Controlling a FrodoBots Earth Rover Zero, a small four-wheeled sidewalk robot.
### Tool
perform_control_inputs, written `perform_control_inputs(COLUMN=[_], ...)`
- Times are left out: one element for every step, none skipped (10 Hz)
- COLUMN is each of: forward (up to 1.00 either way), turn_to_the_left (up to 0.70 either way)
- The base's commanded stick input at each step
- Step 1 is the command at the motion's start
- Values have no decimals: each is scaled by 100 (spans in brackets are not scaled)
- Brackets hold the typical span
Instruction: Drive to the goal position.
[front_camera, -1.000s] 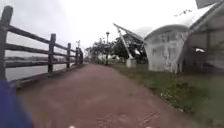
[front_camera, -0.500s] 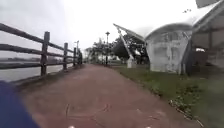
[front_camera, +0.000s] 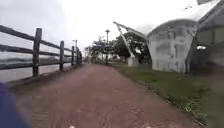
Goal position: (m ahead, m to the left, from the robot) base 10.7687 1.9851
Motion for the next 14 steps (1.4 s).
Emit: perform_control_inputs(forward=[70,70,70,70,70,71,81,85,85,85,85,85,85,85], turn_to_the_left=[6,4,1,9,8,0,0,11,14,9,7,7,3,0])
